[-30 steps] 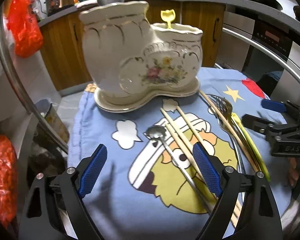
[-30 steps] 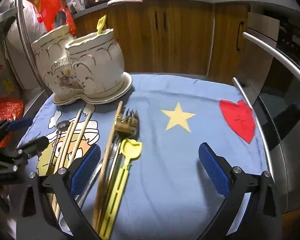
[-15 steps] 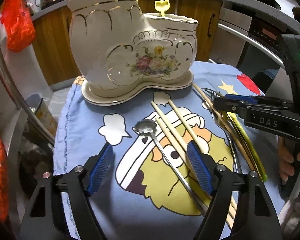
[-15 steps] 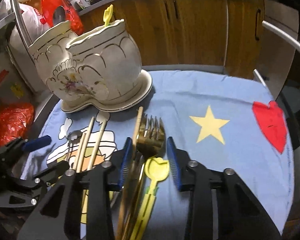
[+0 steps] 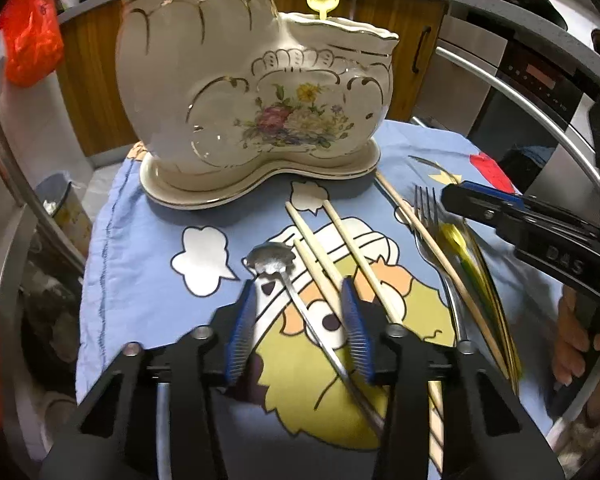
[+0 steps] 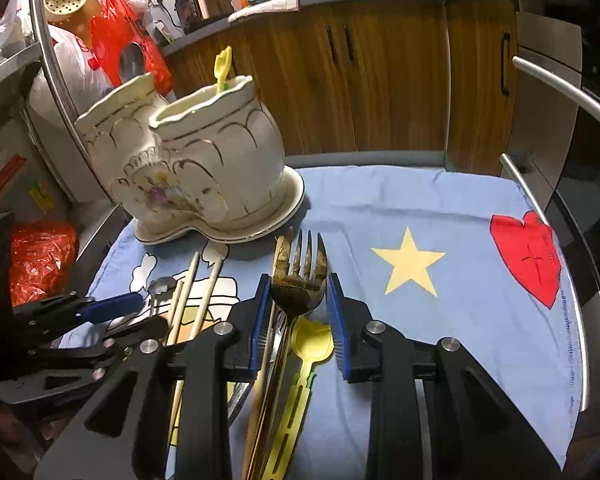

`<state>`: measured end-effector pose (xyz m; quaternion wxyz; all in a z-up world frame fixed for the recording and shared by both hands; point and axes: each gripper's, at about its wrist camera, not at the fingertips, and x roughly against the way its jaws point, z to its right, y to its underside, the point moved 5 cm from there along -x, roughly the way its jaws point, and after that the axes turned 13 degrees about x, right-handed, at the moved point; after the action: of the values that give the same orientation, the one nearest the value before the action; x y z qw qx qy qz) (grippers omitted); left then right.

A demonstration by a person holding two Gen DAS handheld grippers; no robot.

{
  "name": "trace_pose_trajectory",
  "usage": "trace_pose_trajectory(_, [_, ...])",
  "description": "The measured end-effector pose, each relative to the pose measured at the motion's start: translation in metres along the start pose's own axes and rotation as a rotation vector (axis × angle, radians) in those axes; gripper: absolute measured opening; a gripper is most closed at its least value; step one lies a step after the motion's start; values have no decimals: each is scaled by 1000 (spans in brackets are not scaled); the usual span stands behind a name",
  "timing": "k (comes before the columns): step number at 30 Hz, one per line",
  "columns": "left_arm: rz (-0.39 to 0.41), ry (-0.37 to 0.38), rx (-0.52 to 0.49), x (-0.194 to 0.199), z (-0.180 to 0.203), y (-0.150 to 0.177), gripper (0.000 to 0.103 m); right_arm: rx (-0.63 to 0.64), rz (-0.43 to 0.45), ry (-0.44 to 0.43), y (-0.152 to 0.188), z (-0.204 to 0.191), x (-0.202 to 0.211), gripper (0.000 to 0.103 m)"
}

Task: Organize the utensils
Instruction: 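Grasp the small silver spoon with the left tool while the right tool grasps the gold fork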

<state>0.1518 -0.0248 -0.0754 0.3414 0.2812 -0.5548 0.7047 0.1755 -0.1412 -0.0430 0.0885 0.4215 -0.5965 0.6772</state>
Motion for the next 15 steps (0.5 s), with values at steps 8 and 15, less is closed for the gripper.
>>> trace_pose_trajectory(8, [18, -39, 24, -4, -4, -5, 20, 13, 22, -18, 3, -3, 7, 27])
trace_pose_trajectory(15, [32, -116, -49, -10, 8, -4, 23, 14, 34, -23, 4, -2, 10, 27])
